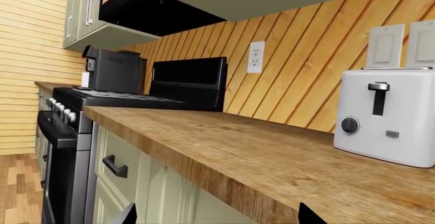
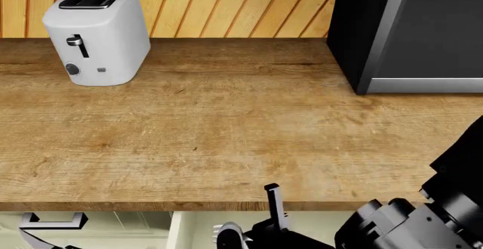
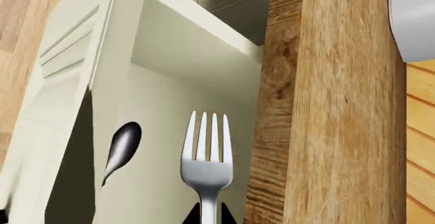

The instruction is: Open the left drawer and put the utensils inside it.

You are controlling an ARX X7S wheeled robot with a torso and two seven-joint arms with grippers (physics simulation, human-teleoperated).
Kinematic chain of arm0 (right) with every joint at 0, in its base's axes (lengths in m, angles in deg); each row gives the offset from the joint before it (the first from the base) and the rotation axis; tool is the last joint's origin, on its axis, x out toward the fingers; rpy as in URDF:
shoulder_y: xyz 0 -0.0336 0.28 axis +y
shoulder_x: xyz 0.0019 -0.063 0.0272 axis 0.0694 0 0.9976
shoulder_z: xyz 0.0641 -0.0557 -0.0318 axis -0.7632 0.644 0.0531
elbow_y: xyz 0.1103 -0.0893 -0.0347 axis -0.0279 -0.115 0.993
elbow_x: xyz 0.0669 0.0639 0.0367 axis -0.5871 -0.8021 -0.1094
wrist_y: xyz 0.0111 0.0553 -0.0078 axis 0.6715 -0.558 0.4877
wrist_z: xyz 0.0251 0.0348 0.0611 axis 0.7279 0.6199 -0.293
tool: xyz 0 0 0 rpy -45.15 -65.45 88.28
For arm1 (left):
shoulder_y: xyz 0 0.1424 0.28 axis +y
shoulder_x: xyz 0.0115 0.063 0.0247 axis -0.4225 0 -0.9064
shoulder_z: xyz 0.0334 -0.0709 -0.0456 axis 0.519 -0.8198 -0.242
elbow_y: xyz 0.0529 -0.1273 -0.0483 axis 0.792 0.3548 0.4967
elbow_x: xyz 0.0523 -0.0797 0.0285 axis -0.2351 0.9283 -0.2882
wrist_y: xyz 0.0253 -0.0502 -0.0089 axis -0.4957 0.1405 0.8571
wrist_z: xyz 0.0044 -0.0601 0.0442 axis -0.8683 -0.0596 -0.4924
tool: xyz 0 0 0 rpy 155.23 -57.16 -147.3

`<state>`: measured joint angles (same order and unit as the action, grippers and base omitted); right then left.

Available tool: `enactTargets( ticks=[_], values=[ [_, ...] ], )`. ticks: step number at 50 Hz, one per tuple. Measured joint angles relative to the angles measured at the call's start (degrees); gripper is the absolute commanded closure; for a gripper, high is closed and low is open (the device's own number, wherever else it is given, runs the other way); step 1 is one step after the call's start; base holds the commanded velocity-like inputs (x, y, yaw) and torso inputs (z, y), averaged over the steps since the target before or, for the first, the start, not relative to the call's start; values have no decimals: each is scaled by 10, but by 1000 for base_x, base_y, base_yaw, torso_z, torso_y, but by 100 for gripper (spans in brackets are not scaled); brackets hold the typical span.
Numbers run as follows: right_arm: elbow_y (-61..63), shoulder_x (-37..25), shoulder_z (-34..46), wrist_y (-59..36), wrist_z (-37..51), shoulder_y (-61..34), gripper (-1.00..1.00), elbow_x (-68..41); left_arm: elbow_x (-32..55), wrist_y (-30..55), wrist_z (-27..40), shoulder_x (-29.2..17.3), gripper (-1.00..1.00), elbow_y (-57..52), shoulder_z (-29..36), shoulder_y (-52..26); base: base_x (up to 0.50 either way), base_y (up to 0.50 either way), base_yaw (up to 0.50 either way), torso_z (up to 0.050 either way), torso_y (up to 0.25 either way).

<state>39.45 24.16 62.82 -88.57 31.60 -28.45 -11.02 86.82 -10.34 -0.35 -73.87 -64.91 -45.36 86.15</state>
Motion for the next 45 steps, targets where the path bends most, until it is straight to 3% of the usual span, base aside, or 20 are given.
enactTargets(
  ticks=[17, 18, 45],
  values=[
    [-27, 5, 5, -6, -9, 41, 100, 8, 0, 0, 0, 0, -100, 1, 0, 0, 0, 0, 0, 0, 0],
    [-28, 5, 5, -6, -9, 42, -100, 8, 0, 0, 0, 1, -100, 1, 0, 0, 0, 0, 0, 0, 0],
    [-7, -24, -5, -22, 16, 24, -100, 31, -1, -2, 1, 0, -100, -1, -1, 0, 0, 0, 0, 0, 0]
  ],
)
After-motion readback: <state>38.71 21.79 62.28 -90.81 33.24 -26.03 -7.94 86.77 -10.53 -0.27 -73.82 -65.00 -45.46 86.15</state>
